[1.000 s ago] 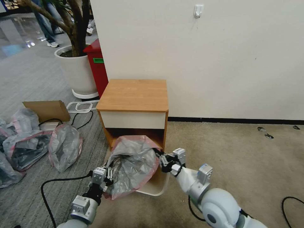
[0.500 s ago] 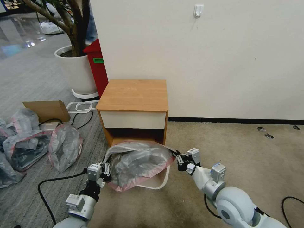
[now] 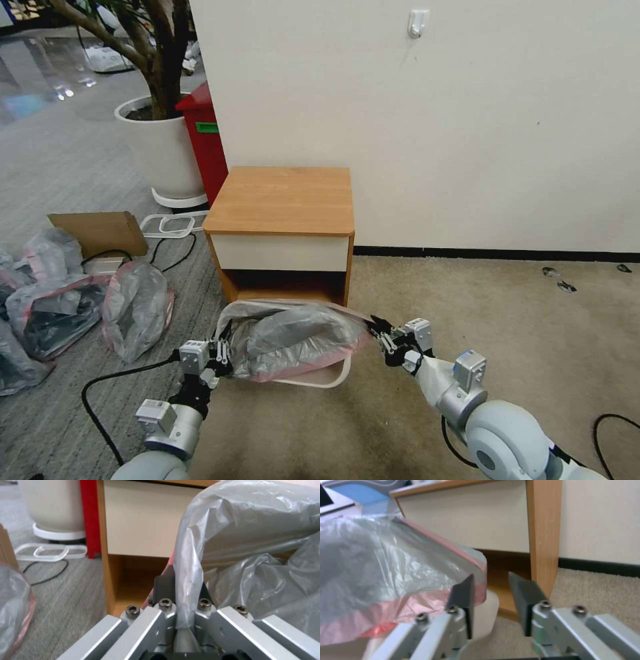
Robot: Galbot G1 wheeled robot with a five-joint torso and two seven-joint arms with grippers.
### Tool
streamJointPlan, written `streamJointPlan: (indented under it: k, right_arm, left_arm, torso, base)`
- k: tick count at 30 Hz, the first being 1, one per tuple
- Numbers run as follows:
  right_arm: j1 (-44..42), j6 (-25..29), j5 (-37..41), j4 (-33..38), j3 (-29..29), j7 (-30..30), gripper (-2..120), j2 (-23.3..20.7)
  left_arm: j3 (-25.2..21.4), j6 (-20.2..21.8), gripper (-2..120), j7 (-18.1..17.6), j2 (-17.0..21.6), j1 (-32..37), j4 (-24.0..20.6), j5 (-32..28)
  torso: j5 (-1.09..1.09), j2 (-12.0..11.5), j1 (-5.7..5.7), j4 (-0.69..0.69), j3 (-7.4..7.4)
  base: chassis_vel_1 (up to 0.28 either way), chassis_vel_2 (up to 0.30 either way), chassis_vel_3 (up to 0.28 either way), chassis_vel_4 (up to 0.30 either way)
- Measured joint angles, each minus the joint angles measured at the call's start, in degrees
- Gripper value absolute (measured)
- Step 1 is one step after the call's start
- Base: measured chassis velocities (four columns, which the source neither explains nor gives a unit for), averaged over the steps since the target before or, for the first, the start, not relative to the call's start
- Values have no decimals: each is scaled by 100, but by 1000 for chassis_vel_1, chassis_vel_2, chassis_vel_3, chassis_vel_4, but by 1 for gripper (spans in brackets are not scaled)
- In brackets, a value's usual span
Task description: Pick up the garbage bag from the table and place it over the trash can.
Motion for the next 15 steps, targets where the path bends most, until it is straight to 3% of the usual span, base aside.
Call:
streamJointPlan:
  k: [9, 15]
  right_arm:
    - [-309, 108, 183, 328, 166, 13, 65, 94]
    - [-665, 108, 1343, 1236, 131, 799, 87, 504]
  left_arm:
    - [67, 251, 0, -238, -95, -47, -78, -476]
    - [89, 327, 0, -364, -216, -87, -48, -489]
  torso:
    - [1, 0, 0, 0, 0]
    - [-1, 0, 0, 0, 0]
  base:
    - [0, 0, 0, 0]
    - [0, 0, 0, 0]
